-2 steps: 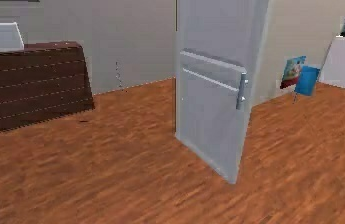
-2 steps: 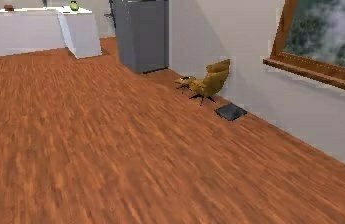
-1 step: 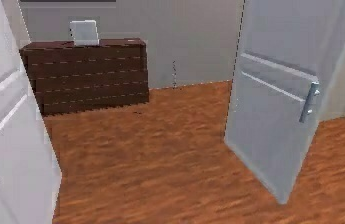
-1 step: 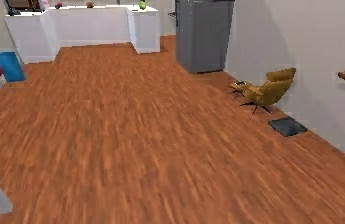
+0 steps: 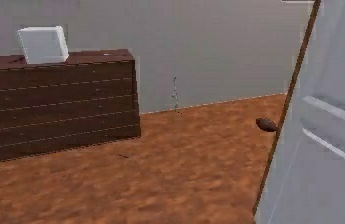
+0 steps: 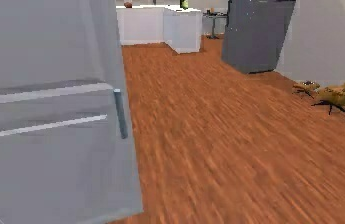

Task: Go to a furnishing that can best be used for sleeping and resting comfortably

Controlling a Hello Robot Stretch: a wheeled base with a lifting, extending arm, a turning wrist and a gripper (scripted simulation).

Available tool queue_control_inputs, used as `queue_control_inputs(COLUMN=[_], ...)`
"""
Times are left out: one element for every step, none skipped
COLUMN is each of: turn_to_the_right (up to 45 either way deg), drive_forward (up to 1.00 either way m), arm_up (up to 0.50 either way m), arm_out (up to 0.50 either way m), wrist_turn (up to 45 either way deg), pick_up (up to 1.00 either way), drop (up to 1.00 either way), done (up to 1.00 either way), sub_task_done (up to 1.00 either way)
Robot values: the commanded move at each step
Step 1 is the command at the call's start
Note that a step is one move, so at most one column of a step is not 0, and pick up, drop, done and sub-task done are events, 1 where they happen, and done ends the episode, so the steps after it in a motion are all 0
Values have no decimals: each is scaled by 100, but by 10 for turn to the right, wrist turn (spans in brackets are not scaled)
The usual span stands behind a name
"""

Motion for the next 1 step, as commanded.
queue_control_inputs(turn_to_the_right=[0], drive_forward=[100], arm_up=[0], arm_out=[0], wrist_turn=[0], pick_up=[0], drop=[0], done=[0], sub_task_done=[0])
